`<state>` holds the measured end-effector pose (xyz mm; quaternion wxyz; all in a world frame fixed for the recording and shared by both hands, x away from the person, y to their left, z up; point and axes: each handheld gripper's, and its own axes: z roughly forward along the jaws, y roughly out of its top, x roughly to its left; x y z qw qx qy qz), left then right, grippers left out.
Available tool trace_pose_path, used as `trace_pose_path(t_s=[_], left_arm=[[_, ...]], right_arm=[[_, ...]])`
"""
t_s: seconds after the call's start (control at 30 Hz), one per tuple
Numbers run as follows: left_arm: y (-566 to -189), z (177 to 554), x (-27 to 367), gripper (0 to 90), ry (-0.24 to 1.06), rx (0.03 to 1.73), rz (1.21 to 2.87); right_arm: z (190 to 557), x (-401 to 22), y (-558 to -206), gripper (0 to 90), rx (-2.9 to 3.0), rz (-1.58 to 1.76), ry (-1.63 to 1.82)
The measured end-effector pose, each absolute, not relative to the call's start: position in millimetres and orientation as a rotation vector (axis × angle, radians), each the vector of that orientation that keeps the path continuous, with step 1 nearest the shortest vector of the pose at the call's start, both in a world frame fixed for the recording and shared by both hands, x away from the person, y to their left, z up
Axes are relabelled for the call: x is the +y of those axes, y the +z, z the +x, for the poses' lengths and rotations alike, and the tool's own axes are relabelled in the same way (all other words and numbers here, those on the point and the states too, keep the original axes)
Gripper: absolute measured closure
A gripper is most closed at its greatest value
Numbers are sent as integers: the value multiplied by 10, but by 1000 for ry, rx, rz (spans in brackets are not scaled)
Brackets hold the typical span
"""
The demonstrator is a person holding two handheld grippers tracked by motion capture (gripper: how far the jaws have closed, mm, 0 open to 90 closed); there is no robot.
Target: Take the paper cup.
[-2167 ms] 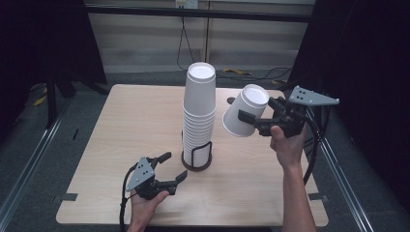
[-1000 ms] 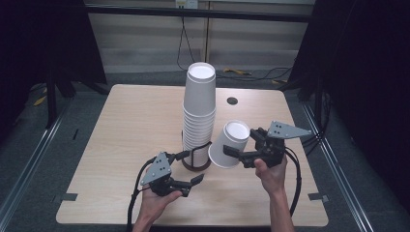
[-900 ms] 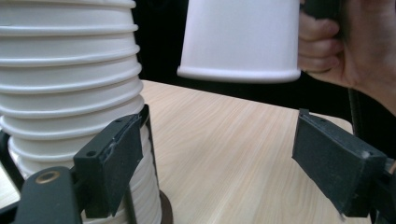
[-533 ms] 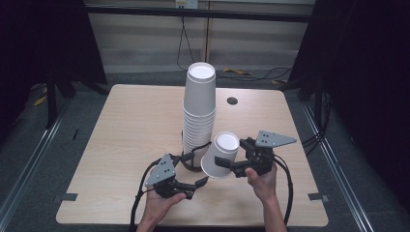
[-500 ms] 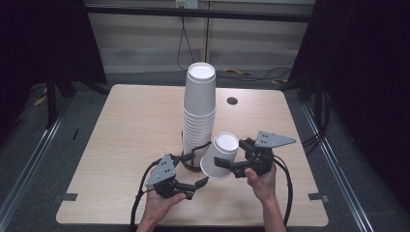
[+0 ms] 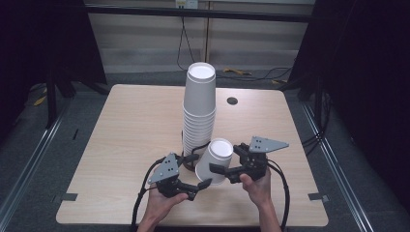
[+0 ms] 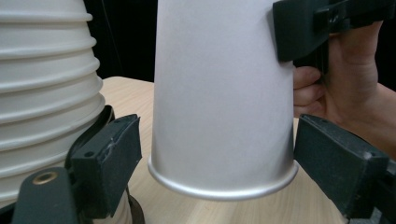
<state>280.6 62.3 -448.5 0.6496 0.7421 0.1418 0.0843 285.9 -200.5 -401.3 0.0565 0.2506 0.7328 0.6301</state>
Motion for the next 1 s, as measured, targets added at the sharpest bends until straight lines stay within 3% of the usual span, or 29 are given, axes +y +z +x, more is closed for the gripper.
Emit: trace_pose_path(t_s=[0.63, 1.0], left_arm=[[-4477, 2868, 483, 67, 172, 303, 1764], [-4476, 2895, 452, 116, 116, 285, 1752]], right_arm=[[2877, -1911, -4057, 211, 2279, 712, 1930], [2881, -1883, -4069, 208, 2290, 703, 1936]])
